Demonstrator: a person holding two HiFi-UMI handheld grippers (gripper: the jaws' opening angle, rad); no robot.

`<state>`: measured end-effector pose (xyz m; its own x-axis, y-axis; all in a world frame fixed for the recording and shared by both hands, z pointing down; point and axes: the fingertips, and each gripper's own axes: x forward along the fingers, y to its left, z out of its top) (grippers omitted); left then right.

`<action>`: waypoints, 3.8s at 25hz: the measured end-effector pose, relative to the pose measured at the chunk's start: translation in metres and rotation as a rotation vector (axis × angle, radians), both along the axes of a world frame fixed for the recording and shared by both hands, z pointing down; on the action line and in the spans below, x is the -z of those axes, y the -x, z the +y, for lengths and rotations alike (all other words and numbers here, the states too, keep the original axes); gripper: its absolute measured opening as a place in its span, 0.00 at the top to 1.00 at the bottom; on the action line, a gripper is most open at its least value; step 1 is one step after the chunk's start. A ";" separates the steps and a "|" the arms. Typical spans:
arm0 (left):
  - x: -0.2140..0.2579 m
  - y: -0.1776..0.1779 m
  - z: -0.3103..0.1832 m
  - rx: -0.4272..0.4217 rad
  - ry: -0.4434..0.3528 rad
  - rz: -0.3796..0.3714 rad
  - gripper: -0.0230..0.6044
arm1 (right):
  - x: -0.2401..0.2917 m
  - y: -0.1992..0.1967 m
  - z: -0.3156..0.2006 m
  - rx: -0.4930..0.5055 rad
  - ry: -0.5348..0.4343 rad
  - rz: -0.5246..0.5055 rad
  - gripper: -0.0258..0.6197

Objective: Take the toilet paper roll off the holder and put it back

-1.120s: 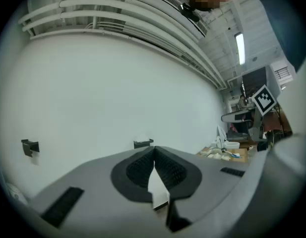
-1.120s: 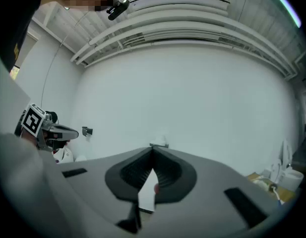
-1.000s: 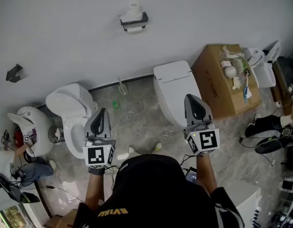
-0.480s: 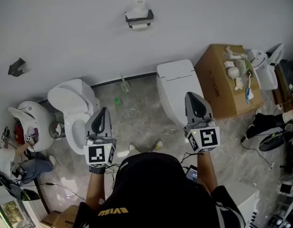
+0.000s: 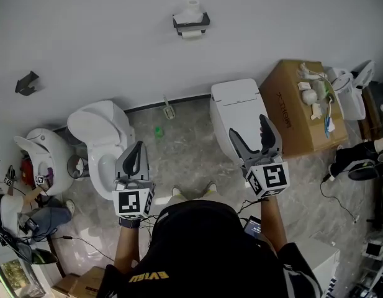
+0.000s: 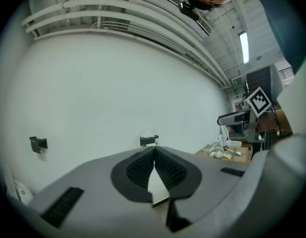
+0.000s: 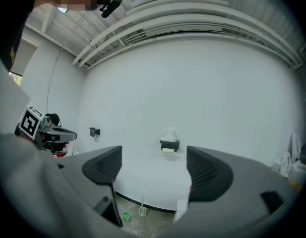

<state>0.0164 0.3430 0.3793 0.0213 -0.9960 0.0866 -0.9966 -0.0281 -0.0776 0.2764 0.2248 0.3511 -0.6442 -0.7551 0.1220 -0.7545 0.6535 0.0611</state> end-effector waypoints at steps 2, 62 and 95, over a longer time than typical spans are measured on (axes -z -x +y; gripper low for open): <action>-0.002 0.008 0.005 -0.001 0.002 0.005 0.94 | 0.000 0.008 0.001 -0.013 0.007 -0.007 0.28; -0.028 0.099 -0.375 -0.066 0.073 0.000 0.94 | -0.050 0.156 -0.371 0.018 0.054 0.007 0.24; -0.066 0.119 -0.543 -0.342 -0.002 0.115 0.94 | -0.095 0.255 -0.500 -0.051 0.060 0.228 0.29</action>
